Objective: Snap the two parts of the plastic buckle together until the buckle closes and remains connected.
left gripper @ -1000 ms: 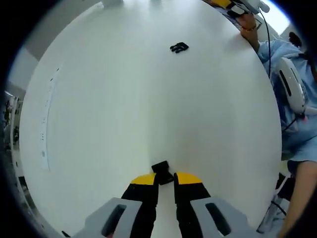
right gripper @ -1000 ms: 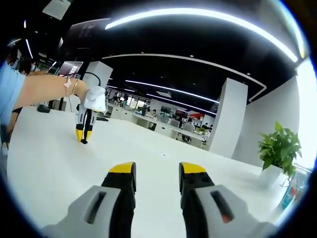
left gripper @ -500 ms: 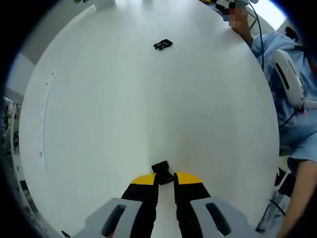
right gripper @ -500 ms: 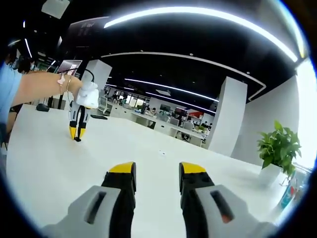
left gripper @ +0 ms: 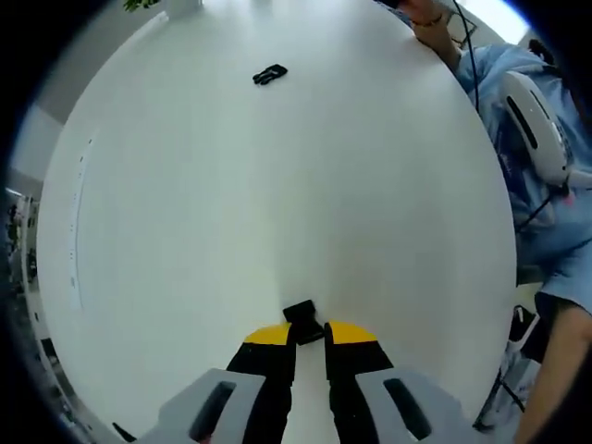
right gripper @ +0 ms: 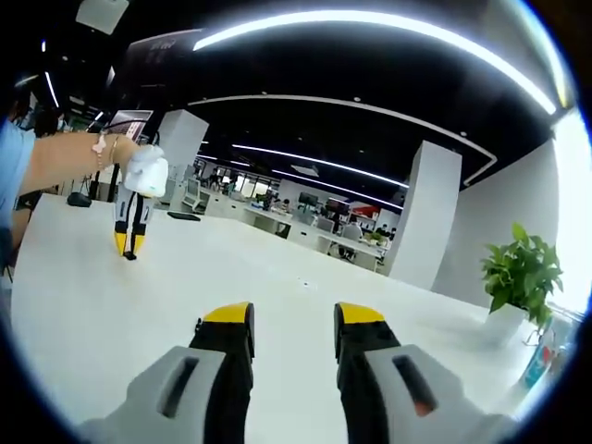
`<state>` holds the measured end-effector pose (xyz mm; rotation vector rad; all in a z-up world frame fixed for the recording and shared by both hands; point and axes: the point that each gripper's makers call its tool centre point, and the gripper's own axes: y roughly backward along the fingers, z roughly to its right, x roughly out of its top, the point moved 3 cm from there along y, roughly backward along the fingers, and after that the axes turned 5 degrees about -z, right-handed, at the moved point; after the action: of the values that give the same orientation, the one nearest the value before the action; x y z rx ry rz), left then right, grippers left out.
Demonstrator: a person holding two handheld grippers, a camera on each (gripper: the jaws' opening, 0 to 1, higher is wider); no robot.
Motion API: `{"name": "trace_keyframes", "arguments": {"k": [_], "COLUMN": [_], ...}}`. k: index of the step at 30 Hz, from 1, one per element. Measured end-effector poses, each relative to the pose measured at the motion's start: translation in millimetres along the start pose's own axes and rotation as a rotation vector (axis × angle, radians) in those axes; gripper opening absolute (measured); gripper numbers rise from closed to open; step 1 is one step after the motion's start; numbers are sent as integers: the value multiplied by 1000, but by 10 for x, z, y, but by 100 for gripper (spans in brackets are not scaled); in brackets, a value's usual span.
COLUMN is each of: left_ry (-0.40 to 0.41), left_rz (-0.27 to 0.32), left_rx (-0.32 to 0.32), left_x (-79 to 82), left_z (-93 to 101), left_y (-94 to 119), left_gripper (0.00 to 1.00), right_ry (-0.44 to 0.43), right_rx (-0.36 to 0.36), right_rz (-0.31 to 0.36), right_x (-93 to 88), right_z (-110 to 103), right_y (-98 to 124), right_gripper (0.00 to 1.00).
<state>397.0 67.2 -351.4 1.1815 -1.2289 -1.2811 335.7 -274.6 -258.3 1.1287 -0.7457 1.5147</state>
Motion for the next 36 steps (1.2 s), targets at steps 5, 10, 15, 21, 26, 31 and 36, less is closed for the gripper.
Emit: {"name": "trace_keyframes", "arguments": {"k": [5, 10, 15, 21, 26, 31, 36], "left_ry": [-4, -7, -8, -15, -20, -29, -40], "left_rz": [3, 5, 14, 10, 2, 0, -10], "left_rx": [-2, -5, -5, -8, -7, -5, -5], "left_x": [-28, -45, -56, -61, -59, -58, -47], "left_z": [70, 151, 233, 326, 372, 412, 432], "left_y": [-1, -4, -5, -8, -7, -5, -2], "left_gripper": [11, 11, 11, 11, 11, 11, 11], "right_ry": [0, -5, -17, -17, 0, 9, 28], "right_rx": [0, 3, 5, 50, 89, 136, 204], "right_rz": [-8, -11, -14, -40, -77, -101, -135], "right_x": [-14, -21, -36, -66, -37, 57, 99], "right_z": [-1, 1, 9, -52, -106, -141, -239], "right_y": [-11, -34, -51, -134, -198, -250, -347], "right_gripper": [34, 33, 33, 33, 33, 33, 34]}}
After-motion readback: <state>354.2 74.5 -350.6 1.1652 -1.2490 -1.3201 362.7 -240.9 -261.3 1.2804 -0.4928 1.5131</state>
